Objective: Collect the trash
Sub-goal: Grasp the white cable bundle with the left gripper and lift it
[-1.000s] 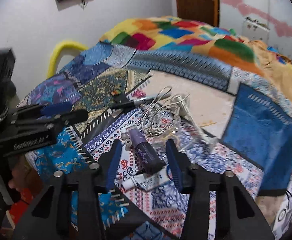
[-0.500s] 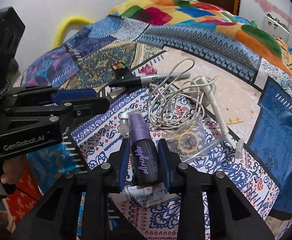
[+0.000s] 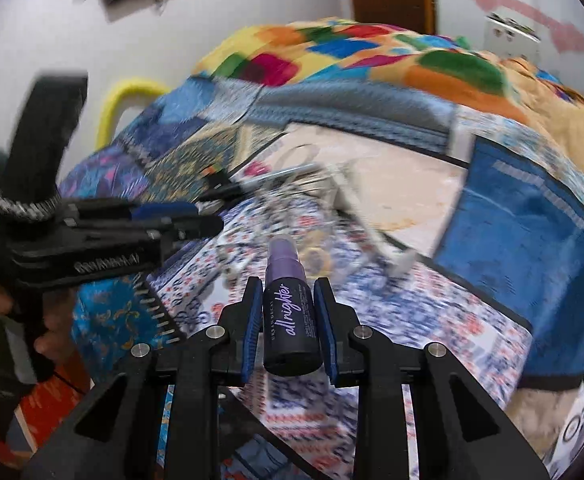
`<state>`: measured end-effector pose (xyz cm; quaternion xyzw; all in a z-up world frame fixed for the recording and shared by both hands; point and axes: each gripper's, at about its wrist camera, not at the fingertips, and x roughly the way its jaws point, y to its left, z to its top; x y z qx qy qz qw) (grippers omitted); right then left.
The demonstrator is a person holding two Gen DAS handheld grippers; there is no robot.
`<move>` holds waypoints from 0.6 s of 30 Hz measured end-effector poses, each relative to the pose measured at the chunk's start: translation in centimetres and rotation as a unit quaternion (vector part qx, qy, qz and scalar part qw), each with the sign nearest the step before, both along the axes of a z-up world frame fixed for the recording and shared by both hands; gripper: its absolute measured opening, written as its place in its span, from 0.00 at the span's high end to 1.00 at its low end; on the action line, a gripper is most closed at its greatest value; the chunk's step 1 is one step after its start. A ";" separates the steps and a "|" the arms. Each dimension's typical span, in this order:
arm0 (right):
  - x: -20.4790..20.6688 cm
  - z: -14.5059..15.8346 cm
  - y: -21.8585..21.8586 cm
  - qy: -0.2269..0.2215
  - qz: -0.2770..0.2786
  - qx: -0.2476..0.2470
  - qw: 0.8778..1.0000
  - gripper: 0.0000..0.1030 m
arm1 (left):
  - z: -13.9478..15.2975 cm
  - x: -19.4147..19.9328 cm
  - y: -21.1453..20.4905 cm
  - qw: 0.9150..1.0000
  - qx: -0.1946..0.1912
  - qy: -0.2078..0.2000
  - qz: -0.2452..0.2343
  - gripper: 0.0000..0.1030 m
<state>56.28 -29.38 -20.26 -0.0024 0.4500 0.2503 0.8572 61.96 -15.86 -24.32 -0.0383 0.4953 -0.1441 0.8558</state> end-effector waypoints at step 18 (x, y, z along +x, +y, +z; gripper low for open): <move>-0.1 -3.9 -3.4 0.027 -0.041 -0.048 0.998 0.77 | -1.3 1.7 -4.0 1.000 -0.011 -0.022 -0.019 0.97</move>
